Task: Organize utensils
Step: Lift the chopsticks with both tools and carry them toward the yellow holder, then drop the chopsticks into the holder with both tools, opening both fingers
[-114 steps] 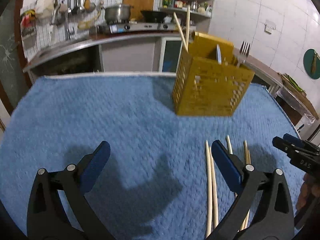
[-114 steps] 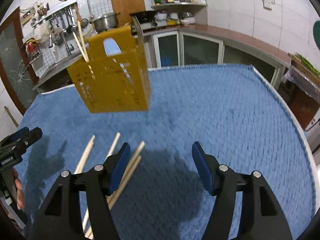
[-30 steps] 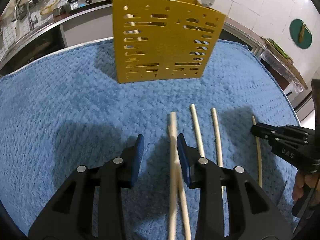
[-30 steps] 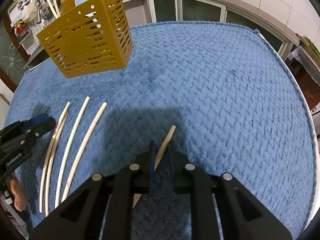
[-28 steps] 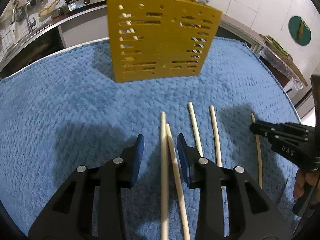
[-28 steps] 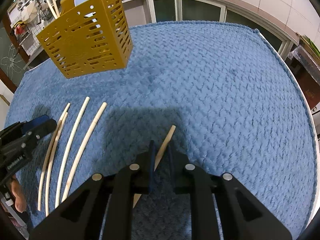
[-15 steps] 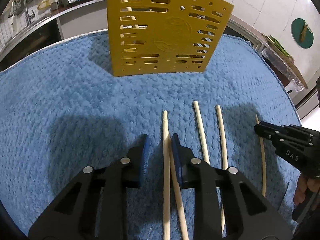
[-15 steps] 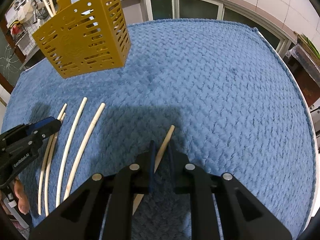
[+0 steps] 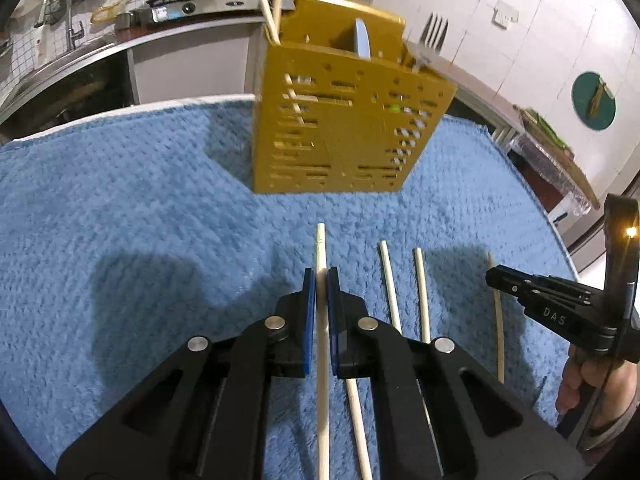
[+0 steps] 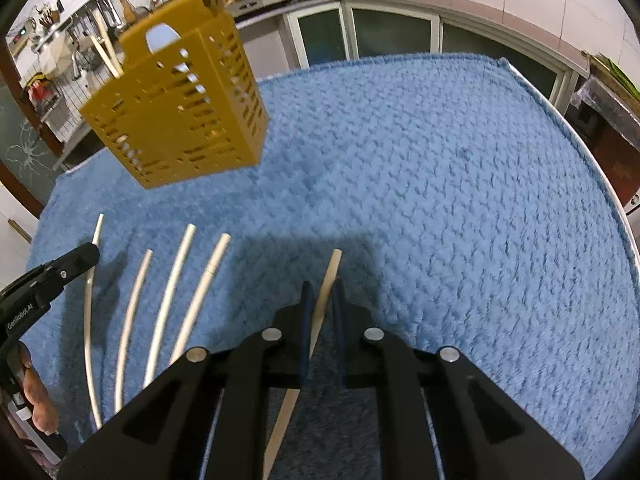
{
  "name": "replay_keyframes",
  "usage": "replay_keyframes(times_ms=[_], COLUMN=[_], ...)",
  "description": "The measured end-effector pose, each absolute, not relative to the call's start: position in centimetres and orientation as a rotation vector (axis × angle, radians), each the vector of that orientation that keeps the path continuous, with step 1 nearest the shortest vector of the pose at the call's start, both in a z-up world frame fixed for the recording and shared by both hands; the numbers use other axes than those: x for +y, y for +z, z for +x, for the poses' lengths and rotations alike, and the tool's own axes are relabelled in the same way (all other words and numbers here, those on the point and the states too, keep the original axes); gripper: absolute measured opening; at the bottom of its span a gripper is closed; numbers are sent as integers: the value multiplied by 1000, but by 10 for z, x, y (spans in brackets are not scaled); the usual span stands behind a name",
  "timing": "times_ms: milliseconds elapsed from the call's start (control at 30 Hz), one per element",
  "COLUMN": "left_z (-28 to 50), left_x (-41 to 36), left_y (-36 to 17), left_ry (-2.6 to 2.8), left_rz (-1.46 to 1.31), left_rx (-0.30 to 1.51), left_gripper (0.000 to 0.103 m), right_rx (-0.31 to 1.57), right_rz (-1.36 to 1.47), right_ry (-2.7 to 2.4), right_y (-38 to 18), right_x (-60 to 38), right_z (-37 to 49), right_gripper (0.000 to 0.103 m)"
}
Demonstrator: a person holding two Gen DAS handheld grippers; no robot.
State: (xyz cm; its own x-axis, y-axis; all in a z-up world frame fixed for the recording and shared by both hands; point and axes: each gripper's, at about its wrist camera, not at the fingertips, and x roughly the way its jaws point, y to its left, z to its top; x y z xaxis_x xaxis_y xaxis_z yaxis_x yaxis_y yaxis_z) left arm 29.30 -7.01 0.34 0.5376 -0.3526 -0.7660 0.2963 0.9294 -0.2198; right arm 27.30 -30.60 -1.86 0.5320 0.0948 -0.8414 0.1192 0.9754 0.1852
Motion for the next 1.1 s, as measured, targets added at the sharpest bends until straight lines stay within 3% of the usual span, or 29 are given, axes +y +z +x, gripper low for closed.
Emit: replay_keyframes(times_ms=[1100], left_z=[269], left_x=[-32], left_y=[116], left_ry=[-408], left_rz=[-153], left_rx=[538], left_gripper=[5], right_rx=[359], right_rz=[202], right_ry=[39], right_y=[125], right_x=[-312], right_z=[228], right_gripper=[6])
